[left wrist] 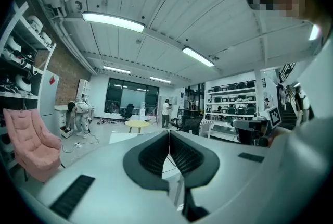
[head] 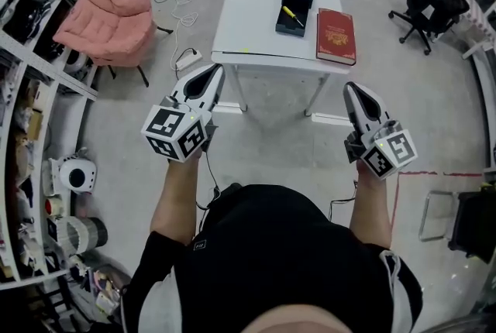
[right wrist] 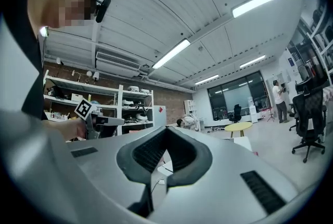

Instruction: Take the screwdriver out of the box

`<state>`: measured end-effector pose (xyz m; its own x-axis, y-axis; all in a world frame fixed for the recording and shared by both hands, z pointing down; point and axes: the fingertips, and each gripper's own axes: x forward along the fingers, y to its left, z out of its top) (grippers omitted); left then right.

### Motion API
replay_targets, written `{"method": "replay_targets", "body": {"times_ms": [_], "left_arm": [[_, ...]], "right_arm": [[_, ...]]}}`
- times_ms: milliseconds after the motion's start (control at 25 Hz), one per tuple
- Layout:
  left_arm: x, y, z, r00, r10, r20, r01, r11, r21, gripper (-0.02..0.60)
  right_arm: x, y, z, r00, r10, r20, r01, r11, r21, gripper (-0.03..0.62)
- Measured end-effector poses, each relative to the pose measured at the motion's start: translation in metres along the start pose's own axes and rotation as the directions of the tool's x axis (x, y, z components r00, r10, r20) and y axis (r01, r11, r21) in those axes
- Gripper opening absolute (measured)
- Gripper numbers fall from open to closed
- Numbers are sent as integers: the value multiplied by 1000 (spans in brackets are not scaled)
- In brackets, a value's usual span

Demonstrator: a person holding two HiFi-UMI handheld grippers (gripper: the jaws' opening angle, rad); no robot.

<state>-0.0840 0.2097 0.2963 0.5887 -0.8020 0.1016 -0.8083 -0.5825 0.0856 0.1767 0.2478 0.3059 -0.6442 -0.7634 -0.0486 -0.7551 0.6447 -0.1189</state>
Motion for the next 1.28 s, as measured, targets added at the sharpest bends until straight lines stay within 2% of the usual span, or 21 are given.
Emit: {"method": "replay_targets", "body": {"times_ms": [280,400,600,760,1040,1280], "left_arm": [[10,-33,-7,1000,-17,-24,17,1000,4,18],[16,-38,-15,999,-27,-48,27,1000,6,18],[31,-23,-14,999,-27,-33,28,999,33,18],[43,8,-16,999,-30,-15,31,999,18,18],[77,88,-11,1000,-10,0,10,1000,26,18],[111,143,-6,999,-43,3,43,999,18,18]], "right_arm": [[-32,15,-10,996,83,-18,-83,996,44,31],[-38,18,-20,995,90,-38,-87,994,62,31],[-26,7,-24,996,80,-48,-77,995,59,31],[5,1,-21,996,77,-53,-75,996,38,31],[90,-9,-19,995,76,-62,-73,996,46,31],[157,-18,-21,995,53,-79,-49,997,58,32]]}}
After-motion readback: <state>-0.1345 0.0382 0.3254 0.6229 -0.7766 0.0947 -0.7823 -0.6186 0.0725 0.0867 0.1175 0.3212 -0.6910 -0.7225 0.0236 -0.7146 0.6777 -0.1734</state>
